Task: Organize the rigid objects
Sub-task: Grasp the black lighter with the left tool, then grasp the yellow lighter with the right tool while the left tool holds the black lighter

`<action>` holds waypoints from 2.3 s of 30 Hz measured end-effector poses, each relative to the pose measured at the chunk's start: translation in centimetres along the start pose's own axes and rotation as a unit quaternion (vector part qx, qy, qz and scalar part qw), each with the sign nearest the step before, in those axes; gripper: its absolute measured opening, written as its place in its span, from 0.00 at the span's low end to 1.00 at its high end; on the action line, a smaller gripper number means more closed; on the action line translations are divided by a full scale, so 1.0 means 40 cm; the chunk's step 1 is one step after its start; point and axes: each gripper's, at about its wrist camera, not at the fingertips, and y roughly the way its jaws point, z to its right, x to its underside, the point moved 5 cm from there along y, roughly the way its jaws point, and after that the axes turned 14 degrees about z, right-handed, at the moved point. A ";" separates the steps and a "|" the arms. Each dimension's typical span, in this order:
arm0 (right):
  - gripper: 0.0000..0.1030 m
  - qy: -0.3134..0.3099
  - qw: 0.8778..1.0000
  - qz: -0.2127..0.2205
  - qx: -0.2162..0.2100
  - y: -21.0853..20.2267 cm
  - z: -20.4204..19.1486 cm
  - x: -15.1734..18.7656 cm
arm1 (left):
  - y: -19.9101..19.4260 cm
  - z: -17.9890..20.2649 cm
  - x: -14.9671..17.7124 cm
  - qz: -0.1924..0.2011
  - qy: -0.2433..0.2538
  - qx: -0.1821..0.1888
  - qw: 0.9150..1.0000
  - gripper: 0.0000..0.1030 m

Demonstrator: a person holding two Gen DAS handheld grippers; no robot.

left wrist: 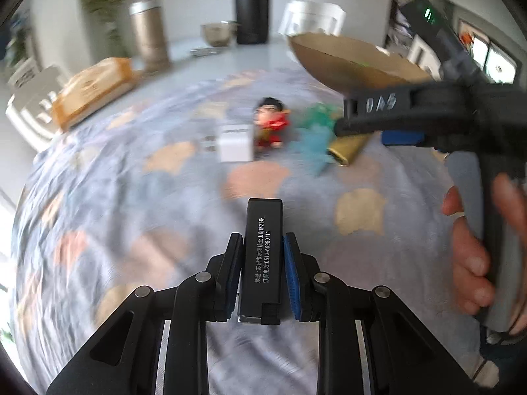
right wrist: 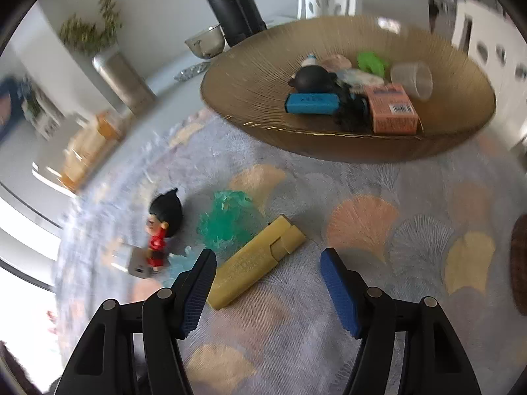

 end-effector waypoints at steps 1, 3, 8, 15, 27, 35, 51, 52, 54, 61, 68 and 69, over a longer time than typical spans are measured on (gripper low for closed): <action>0.63 -0.016 1.000 0.006 0.014 0.007 -0.007 -0.001 | -0.010 -0.015 0.001 0.007 -0.015 -0.001 1.000 0.21; 0.60 -0.057 0.997 0.020 0.041 0.019 -0.029 0.003 | -0.034 -0.032 -0.013 0.038 -0.032 0.004 0.999 0.21; 0.45 -0.100 0.995 0.018 0.019 0.002 -0.029 0.018 | -0.042 -0.034 -0.016 0.051 -0.038 0.007 0.998 0.21; 0.40 -0.198 0.978 0.011 -0.062 -0.122 0.028 0.126 | -0.037 -0.029 -0.018 0.055 -0.031 0.006 0.998 0.21; 0.85 -0.124 0.985 -0.017 -0.119 -0.189 0.103 0.169 | 0.009 -0.015 0.006 0.000 -0.003 -0.029 1.000 0.38; 0.51 -0.149 0.984 -0.027 -0.095 -0.191 0.032 0.181 | 0.008 -0.019 0.008 -0.001 0.000 -0.044 0.999 0.45; 0.24 -0.218 0.971 0.007 -0.101 -0.192 -0.041 0.205 | 0.013 -0.005 0.000 0.000 0.003 -0.033 0.999 0.29; 0.22 -0.216 0.971 0.007 -0.104 -0.192 -0.037 0.203 | 0.008 0.010 0.000 0.004 0.019 -0.033 0.999 0.21; 0.23 -0.190 0.972 0.001 -0.138 -0.198 -0.025 0.201 | 0.002 0.018 -0.002 0.011 0.028 -0.031 0.999 0.21; 0.23 -0.098 0.963 0.029 -0.249 -0.263 0.030 0.159 | -0.045 -0.034 -0.026 0.066 -0.041 -0.004 0.997 0.21; 0.22 -0.102 0.970 0.019 -0.219 -0.235 0.028 0.165 | -0.049 -0.019 -0.030 0.074 -0.030 -0.001 0.997 0.21; 0.22 -0.104 0.970 0.023 -0.220 -0.238 0.033 0.165 | -0.049 -0.018 -0.030 0.074 -0.027 -0.001 0.997 0.21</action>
